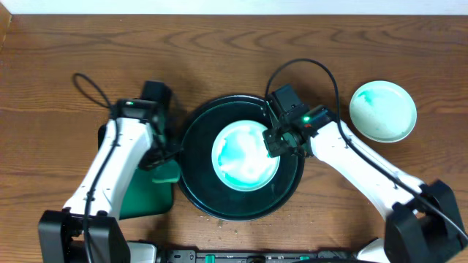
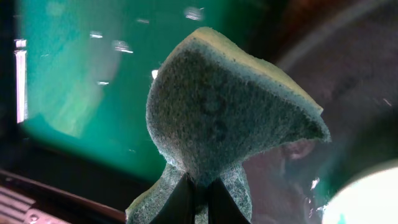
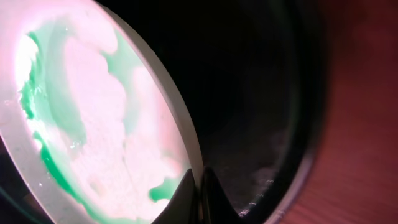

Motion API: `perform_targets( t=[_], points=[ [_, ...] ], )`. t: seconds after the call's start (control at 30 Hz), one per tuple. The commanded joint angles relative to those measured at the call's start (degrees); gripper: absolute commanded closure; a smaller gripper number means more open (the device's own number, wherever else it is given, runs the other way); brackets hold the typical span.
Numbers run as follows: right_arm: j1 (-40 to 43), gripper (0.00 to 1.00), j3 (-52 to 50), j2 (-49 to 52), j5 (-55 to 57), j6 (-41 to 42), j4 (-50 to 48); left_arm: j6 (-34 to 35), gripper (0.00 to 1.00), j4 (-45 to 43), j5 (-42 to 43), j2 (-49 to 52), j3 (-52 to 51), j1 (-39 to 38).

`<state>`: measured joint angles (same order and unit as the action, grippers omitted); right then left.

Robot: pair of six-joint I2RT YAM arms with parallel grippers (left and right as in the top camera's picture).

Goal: Clean dirty plates on tray and stack at the side
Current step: 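Lift the gripped plate with the right gripper off the black tray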

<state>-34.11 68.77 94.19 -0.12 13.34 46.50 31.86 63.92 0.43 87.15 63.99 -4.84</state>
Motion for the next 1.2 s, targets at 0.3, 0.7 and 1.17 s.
perform_targets(
  t=[0.3, 0.7, 1.17],
  points=[
    [-10.9, 0.99, 5.2, -6.0, 38.9, -11.3, 0.2, -4.2, 0.93, 1.4, -0.9, -0.3, 0.7, 12.6],
    [-26.2, 0.99, 6.2, -6.1, 70.9, -35.6, -9.7, -4.2, 0.93, 1.4, -0.9, -0.3, 0.7, 12.9],
    [-35.5, 0.99, 6.2, -6.1, 86.7, -62.9, -25.5, -4.2, 0.93, 1.4, -0.9, -0.3, 0.7, 12.9]
  ],
)
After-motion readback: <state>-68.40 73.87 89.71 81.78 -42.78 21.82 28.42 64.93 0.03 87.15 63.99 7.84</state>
